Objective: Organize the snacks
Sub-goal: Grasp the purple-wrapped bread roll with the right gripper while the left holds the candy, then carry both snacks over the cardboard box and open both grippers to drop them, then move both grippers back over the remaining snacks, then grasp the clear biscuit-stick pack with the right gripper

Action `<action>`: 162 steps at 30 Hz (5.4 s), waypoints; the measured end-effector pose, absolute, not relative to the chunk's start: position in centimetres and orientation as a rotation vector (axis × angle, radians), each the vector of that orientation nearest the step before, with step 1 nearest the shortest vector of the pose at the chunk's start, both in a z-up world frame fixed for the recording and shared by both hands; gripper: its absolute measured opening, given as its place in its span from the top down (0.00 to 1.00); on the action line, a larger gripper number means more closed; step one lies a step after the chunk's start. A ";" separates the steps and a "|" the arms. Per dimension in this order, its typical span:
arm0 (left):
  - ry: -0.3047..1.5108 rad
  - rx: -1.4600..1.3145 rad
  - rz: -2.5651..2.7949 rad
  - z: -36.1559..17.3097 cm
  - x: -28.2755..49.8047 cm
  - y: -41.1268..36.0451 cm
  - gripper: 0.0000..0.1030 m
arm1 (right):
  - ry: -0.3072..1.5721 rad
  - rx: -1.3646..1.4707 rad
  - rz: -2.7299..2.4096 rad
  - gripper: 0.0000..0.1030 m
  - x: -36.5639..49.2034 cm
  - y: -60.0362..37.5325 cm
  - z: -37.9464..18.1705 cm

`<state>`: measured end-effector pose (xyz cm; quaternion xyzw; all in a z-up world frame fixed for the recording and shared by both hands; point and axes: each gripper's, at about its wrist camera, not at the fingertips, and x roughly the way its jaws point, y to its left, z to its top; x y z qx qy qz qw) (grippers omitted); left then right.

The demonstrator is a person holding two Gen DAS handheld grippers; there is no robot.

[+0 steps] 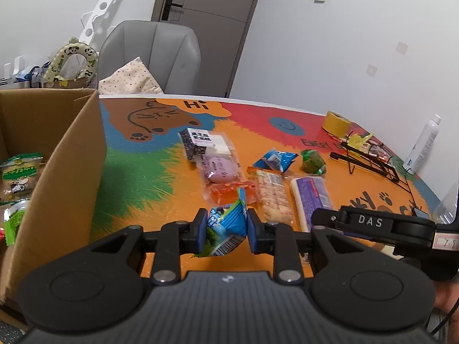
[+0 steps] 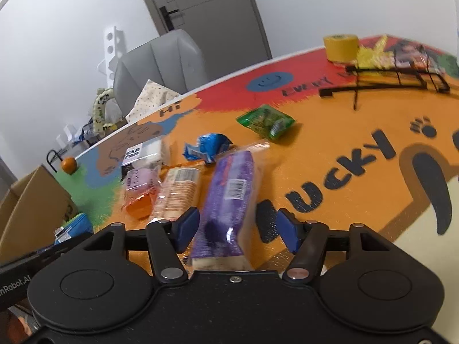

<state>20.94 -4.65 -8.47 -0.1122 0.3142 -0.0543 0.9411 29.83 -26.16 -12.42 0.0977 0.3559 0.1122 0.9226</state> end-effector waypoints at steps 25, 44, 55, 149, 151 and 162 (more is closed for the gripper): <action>0.598 -0.214 -0.116 -6.6 18.9 -4.8 0.74 | 0.685 0.172 0.233 0.72 27.1 -26.4 -11.3; 0.492 -0.223 -0.090 -2.8 14.8 -2.4 0.74 | 0.573 0.261 0.361 0.73 23.6 -25.0 -6.9; 0.423 -0.245 -0.049 -0.8 12.6 1.0 0.74 | 0.541 0.262 0.454 0.74 22.4 -21.2 -4.9; 0.475 -0.182 0.035 -3.0 16.4 -3.8 0.07 | 0.650 0.444 0.423 0.14 25.6 -28.1 -8.9; 0.470 -0.178 0.034 -3.2 16.8 -4.2 0.08 | 0.667 0.440 0.423 0.19 26.2 -27.8 -9.5; 0.528 -0.202 -0.008 -5.3 19.5 -4.4 0.42 | 0.743 0.385 0.427 0.34 29.6 -25.0 -12.1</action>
